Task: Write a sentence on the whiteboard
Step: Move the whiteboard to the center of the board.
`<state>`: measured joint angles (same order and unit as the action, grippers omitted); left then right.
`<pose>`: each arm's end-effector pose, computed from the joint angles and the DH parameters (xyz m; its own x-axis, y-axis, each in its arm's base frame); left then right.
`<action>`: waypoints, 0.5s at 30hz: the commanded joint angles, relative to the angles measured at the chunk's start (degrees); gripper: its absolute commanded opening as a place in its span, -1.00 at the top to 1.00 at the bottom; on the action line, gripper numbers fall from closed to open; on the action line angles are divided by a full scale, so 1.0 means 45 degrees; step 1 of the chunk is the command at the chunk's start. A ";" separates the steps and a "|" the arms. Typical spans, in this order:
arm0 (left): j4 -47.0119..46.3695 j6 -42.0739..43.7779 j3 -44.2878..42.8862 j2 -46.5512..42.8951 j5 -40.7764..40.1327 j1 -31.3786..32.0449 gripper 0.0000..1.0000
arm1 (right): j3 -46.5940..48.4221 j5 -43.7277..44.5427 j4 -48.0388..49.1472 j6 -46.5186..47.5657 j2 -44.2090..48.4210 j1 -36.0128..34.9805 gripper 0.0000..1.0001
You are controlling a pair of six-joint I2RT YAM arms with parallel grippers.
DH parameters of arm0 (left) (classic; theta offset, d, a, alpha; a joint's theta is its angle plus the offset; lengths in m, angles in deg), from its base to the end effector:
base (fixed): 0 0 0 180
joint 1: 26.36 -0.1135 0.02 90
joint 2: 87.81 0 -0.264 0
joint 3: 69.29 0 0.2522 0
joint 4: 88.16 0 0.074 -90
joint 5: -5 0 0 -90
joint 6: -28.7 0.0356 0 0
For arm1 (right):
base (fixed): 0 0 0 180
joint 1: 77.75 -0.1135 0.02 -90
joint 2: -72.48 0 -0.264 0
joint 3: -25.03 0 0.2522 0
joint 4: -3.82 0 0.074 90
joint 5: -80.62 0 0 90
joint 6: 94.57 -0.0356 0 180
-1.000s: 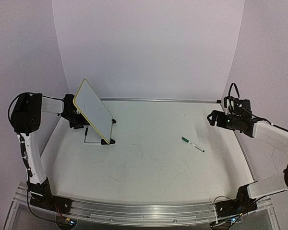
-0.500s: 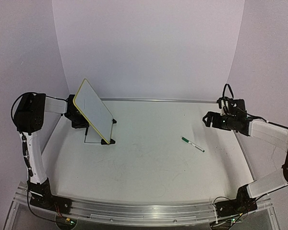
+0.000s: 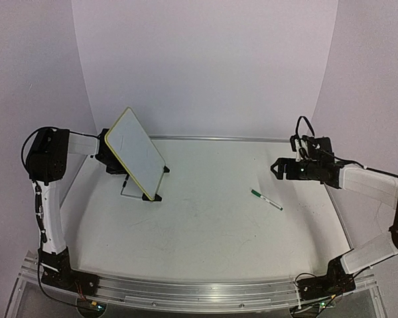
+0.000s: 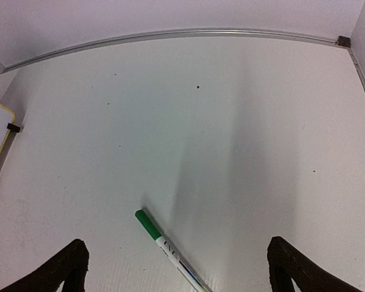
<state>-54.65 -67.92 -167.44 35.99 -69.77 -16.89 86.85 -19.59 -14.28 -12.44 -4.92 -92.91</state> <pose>0.4421 -0.0832 0.1307 -0.8749 0.0332 -0.4832 0.1920 0.9397 -0.2831 0.2841 0.0835 0.2429 -0.5849 -0.0189 -0.8109 -0.3227 0.9226 0.2113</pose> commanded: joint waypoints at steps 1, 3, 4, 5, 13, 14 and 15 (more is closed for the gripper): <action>0.0824 0.1170 -0.0659 0.0684 0.2186 0.0815 1.00 | 0.0625 -0.0431 0.0225 0.0686 -0.0389 -0.0883 -0.94; 0.0885 0.1386 -0.0735 0.0763 0.2821 0.0982 1.00 | 0.0619 -0.0402 0.0381 0.0798 -0.0504 -0.1397 -0.92; 0.0910 0.1446 -0.0774 0.0789 0.3215 0.1075 1.00 | 0.0601 -0.0384 0.0499 0.0844 -0.0553 -0.1662 -0.92; 0.0953 0.1603 -0.0826 0.0824 0.3628 0.1182 1.00 | 0.0582 -0.0404 0.0649 0.0867 -0.0632 -0.1938 -0.91; 0.2189 0.2958 -0.2263 0.1817 0.5012 0.2308 1.00 | 0.1051 -0.0558 0.1827 0.0797 -0.2389 -0.4230 -0.85; 0.2312 0.3027 -0.2442 0.1954 0.5052 0.2403 1.00 | 0.1181 -0.0705 0.2016 0.0741 -0.2754 -0.4431 -0.83; 0.2388 0.3068 -0.2631 0.2053 0.5117 0.2497 1.00 | 0.1291 -0.0813 0.2208 0.0695 -0.3080 -0.4609 -0.81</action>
<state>-50.10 -57.51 -175.44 42.19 -52.65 -8.93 89.10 -21.39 -9.40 -9.28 -13.71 -109.93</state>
